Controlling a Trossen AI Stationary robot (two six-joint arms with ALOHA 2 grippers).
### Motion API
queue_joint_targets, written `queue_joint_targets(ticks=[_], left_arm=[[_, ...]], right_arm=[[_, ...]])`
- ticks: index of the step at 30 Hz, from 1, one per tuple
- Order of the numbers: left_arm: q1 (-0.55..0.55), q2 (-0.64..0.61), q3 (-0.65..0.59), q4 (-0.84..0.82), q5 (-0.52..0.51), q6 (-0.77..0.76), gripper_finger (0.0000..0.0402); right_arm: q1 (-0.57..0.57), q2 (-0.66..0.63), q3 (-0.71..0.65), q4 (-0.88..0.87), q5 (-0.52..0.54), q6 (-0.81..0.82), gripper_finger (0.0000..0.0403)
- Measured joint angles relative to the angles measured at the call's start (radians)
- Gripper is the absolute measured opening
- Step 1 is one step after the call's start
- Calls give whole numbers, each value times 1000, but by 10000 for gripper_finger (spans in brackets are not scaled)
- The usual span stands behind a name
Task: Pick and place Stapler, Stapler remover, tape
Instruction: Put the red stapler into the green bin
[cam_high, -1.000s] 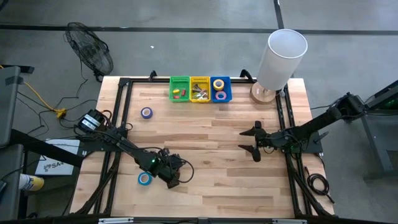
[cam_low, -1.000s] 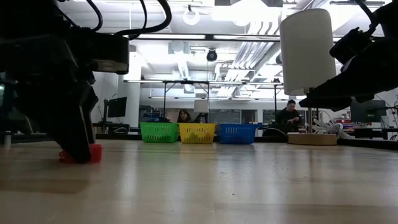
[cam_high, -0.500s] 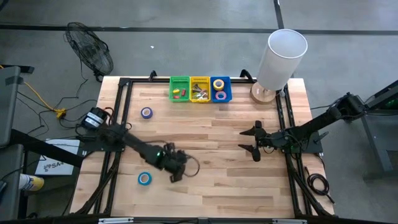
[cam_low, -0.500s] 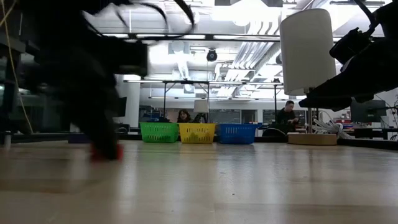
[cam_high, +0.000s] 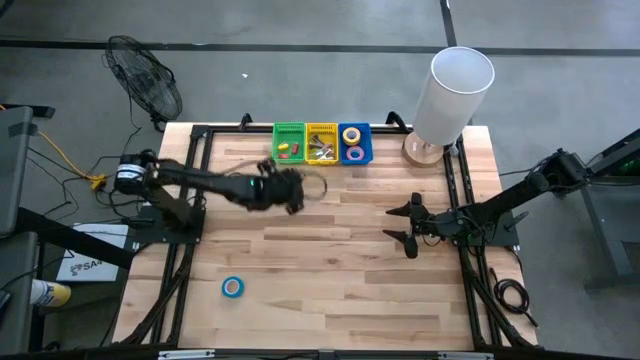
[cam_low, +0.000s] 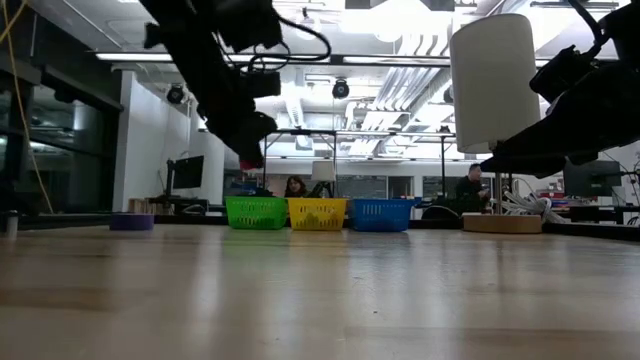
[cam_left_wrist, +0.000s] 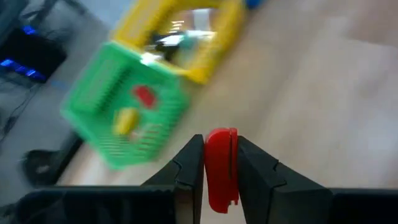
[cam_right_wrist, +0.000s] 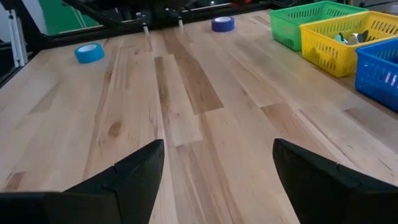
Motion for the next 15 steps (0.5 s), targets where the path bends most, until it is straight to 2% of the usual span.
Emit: queue_joint_targets(ticks=[4,11,15], left_arm=[[149,-12,0,85,37,98,70],[390,21,-1,236,265,188,69],[495,38,0,261,332,174,69]], right_arm=[[0,0,0,-10,27,0,291],[0,0,0,-55,64,32,291],[0,0,0,-60,65,42,291]])
